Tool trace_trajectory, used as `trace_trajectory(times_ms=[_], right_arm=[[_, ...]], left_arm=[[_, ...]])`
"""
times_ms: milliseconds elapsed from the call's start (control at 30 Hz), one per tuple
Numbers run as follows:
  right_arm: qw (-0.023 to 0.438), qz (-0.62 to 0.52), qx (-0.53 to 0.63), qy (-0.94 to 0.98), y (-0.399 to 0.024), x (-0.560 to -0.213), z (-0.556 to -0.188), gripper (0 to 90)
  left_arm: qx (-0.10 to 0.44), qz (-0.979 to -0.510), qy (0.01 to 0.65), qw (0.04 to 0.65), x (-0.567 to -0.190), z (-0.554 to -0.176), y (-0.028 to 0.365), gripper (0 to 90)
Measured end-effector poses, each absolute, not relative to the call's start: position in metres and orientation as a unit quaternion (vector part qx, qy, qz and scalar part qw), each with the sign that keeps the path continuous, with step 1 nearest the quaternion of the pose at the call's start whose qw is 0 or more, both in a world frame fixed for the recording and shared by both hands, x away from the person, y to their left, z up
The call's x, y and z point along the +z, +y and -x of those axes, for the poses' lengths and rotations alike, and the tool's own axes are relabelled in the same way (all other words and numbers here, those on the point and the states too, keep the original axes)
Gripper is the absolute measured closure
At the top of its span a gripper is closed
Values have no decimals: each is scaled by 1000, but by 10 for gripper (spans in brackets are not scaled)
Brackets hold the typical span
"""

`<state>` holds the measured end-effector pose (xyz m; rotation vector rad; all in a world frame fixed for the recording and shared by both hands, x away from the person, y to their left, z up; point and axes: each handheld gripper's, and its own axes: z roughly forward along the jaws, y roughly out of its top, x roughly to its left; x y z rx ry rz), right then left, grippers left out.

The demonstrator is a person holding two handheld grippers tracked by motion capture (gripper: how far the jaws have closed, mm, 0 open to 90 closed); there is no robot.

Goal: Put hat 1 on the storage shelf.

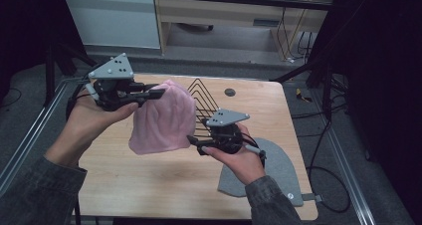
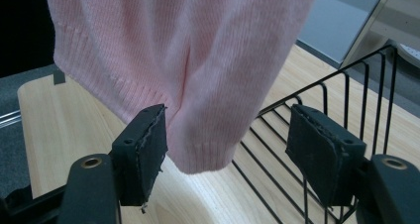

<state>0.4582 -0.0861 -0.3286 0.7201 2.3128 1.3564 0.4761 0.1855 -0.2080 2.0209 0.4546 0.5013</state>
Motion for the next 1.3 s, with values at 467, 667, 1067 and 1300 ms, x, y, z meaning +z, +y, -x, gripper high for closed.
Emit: trace_trajectory(times_ms=[467,667,1067,1300], right_arm=[[180,-244,470,829,-76,-318,-470,502],[171,-242,485,823,-87,-309,-475,765],[183,-244,488,818,-109,-274,-512,818],[187,-251,483,818,-114,-269,-533,820]], left_arm=[[202,-828,180,491,-204,-478,171,817],[207,-822,190,496,-200,-486,174,814],[236,-804,202,508,-187,-526,173,813],[242,-801,211,505,-182,-547,163,814]])
